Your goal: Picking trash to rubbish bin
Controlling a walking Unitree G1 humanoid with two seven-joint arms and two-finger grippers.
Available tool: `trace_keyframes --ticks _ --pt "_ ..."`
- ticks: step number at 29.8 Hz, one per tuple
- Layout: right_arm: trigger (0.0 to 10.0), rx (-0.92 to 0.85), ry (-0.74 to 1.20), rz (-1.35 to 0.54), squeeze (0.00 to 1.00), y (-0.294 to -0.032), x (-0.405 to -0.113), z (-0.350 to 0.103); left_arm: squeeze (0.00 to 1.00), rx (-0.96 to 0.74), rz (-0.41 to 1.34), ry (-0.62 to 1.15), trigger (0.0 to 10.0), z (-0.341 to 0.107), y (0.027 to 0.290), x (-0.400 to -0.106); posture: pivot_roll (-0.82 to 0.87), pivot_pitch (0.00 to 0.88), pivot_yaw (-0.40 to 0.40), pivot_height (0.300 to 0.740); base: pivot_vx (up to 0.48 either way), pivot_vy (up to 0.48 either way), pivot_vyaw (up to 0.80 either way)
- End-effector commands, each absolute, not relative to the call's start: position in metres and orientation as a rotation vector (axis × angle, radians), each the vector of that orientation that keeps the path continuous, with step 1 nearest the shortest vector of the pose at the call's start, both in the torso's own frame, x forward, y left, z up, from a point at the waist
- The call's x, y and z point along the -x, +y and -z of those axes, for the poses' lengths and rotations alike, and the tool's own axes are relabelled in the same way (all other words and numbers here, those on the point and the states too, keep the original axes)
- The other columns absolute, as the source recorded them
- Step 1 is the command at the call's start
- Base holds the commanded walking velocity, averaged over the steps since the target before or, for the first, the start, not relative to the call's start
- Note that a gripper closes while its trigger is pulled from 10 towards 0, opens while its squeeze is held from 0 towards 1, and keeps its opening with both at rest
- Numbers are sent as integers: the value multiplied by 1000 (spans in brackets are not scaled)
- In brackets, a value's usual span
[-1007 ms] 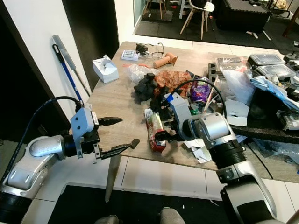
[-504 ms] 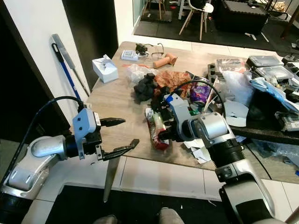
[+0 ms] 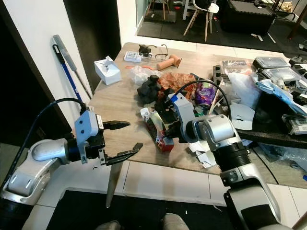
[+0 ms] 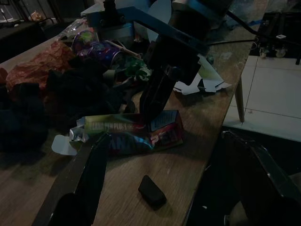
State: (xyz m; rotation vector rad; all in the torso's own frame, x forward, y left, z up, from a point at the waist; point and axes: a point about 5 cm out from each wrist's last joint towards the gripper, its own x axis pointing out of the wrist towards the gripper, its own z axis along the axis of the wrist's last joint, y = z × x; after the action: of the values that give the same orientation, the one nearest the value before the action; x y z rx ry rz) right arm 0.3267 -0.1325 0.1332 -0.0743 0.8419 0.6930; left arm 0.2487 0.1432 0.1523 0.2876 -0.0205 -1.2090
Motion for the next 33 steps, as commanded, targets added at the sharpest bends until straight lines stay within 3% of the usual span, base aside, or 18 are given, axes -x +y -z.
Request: trace_keyframes --ticks 1,6,8,9,10,11,14,24,33 --pt "0 74 874 -681 0 -135 -324 -126 0 -292 1229 -10 10000 -152 141 -247 -36 0 -67 740 0 0 0" --pt "0 64 859 -687 0 -136 -324 -129 0 -291 1231 -11 10000 -153 140 -247 -37 0 -68 740 0 0 0" --pt "0 49 770 -736 0 -135 -325 -140 0 -275 1234 -30 10000 -156 138 -247 -41 0 -60 740 0 0 0" --pt "1333 34 674 -789 0 -134 -325 -152 0 -255 1237 -54 10000 -160 137 -248 -44 0 -57 740 0 0 0" --pt "1333 34 674 -789 0 -134 -325 -152 0 -255 1237 -54 10000 -160 137 -248 -44 0 -57 740 0 0 0" --pt "10000 6 573 -833 0 -135 -324 -165 0 -228 1239 -79 10000 -163 135 -248 -47 0 -53 740 0 0 0" --pt "10000 -88 430 -871 0 -143 -316 -179 0 -189 1238 -101 10000 -165 134 -248 -51 0 -46 740 0 0 0" --pt "10000 -143 355 -897 0 -151 -302 -180 0 -156 1211 -103 10000 -163 140 -249 -56 0 -40 740 0 0 0" --pt "10000 -263 130 -792 0 -168 -288 -173 0 -7 1033 -186 10000 -163 151 -259 -43 0 -43 740 0 0 0"
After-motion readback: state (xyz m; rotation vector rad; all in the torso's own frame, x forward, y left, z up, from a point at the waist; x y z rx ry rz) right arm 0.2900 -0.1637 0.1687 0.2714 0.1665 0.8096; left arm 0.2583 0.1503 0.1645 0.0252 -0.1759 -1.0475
